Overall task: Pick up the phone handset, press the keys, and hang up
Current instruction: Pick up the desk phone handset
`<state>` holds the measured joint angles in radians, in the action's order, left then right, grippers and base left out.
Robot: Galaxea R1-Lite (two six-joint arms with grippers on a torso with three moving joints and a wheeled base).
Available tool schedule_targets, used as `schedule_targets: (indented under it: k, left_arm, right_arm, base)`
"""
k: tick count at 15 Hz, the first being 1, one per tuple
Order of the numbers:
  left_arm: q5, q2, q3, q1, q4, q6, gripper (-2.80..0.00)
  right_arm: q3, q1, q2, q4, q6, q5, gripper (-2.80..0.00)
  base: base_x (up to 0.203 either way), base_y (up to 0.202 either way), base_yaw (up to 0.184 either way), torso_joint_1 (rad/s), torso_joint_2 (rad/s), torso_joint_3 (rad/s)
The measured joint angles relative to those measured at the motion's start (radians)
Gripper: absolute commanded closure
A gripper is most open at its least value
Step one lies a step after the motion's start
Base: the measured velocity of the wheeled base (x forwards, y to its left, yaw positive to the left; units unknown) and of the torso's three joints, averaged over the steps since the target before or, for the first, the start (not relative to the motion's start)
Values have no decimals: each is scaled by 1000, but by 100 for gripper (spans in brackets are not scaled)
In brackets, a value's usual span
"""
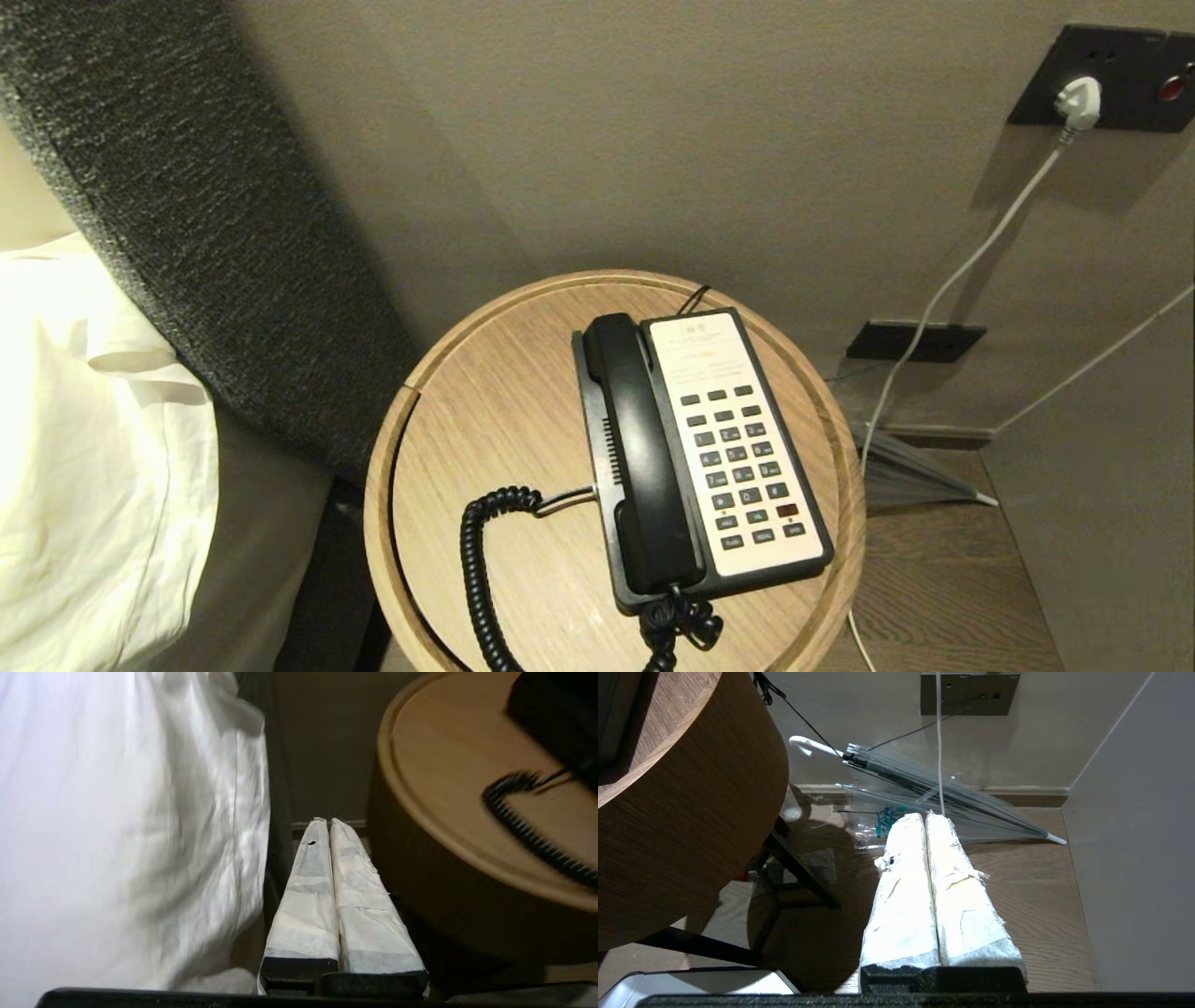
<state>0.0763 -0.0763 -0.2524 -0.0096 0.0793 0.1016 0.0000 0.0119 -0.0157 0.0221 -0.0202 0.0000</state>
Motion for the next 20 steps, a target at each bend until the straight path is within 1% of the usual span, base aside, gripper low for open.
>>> schedule_targets:
  k: [2,3,5,6,7,8,10,12,13,14,15,16,17,18,20]
  left_arm:
    - [49,-141,-214,1,68,-58,0]
    - [73,-243,-354,1,99,-95,0]
    - [119,-435,-585,1,170,-149,0]
    - [144,-537,-679,-1,208,-168,0]
    - [165,-622,-744,-7,240,-177,0]
    - [182,-711,-797,-28,265,-179,0]
    - [187,-852,-874,-133,300,-197,0]
    - [172,-958,-948,-271,360,-243,0]
    - [158,-1001,-994,-352,400,-286,0]
    - [146,-1041,-1040,-432,440,-345,0]
    - [133,-1080,-1083,-514,473,-418,0]
    - [115,-1110,-1104,-576,492,-471,0]
    - [80,-1140,-1112,-630,497,-506,0]
    - [35,-1168,-1107,-670,496,-513,0]
    - [-14,-1216,-1088,-710,495,-486,0]
  right_arm:
    - [0,0,0,0,0,0,0]
    - [0,0,0,1,1,0,0]
    - [0,0,0,0,0,0,0]
    - [0,0,0,1,0,0,0]
    - [0,0,0,0,1,0,0]
    - [0,0,0,0,0,0,0]
    - [0,0,0,0,1,0,0]
    - [0,0,0,0,1,0,0]
    - [0,0,0,0,1,0,0]
    - [0,0,0,0,0,0,0]
    - [0,0,0,0,0,0,0]
    - [0,0,0,0,1,0,0]
    - [0,0,0,0,0,0,0]
    - [0,0,0,0,0,0,0]
    - [0,0,0,1,0,0,0]
  base:
    - [0,0,0,0,0,0]
    - [0,0,0,0,0,0]
    - [0,0,0,0,0,0]
    - [0,0,0,0,0,0]
    - [0,0,0,0,0,0]
    - [0,0,0,0,0,0]
    - [0,0,0,0,0,0]
    - [0,0,0,0,0,0]
    - [0,0,0,0,0,0]
    - [0,0,0,0,0,0]
    - [0,0,0,0,0,0]
    - [0,0,0,0,0,0]
    - [0,0,0,0,0,0]
    - [0,0,0,0,0,0]
    - [0,0,0,0,0,0]
